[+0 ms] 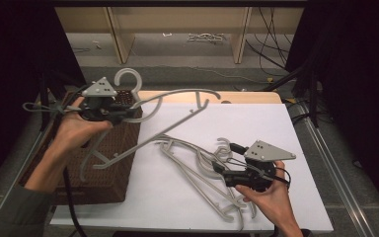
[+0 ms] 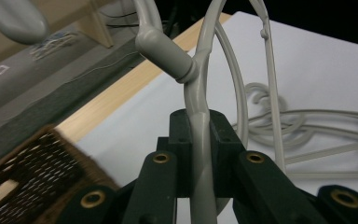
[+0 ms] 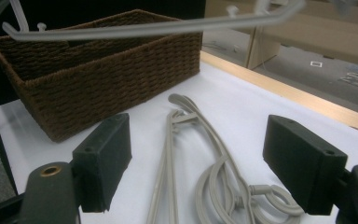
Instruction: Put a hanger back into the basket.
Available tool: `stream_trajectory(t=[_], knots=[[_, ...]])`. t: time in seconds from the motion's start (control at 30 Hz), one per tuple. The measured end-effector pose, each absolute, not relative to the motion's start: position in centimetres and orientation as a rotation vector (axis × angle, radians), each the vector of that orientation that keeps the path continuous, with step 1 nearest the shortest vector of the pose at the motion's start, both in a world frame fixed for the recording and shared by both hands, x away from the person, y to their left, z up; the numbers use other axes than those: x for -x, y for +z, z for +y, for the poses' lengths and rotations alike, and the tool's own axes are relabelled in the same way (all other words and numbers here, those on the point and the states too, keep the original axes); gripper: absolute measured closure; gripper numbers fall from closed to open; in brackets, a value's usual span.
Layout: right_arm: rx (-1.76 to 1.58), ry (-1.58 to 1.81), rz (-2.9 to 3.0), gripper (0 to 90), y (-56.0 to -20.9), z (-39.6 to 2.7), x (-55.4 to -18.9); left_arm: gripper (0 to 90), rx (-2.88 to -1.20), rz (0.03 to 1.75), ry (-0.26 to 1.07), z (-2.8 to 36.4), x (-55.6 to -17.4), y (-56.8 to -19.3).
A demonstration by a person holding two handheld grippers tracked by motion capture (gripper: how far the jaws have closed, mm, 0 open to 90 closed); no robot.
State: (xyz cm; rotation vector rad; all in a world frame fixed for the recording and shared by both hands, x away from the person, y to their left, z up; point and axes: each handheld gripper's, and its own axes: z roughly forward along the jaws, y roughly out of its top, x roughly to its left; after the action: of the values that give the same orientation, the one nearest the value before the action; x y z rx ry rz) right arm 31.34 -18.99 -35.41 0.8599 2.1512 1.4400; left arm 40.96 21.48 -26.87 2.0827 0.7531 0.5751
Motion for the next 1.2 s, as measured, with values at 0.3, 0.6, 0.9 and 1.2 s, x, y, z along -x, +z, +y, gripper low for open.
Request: stream_trajectory(t=[0.3, 0.6, 0.9, 1.2], knots=[[-0.92, 1.438, 2.138, 23.8, -37.3, -20.0, -32.2, 81.8, -2.035, 0.913, 0.679, 28.3, -42.5, -28.5], [-0.956, 1.422, 2.147, 23.4, -38.2, -20.4, -32.5, 81.8, -1.996, 1.033, 0.741, 32.9, -43.4, -30.1], [-0.978, 1.412, 2.148, 23.4, -38.9, -20.5, -32.7, 81.8, -1.958, 1.099, 0.766, 35.7, -43.5, -31.7], [-0.98, 1.408, 2.153, 22.2, -39.2, -20.6, -32.7, 81.8, -1.972, 1.117, 0.807, 37.7, -43.9, -33.2]])
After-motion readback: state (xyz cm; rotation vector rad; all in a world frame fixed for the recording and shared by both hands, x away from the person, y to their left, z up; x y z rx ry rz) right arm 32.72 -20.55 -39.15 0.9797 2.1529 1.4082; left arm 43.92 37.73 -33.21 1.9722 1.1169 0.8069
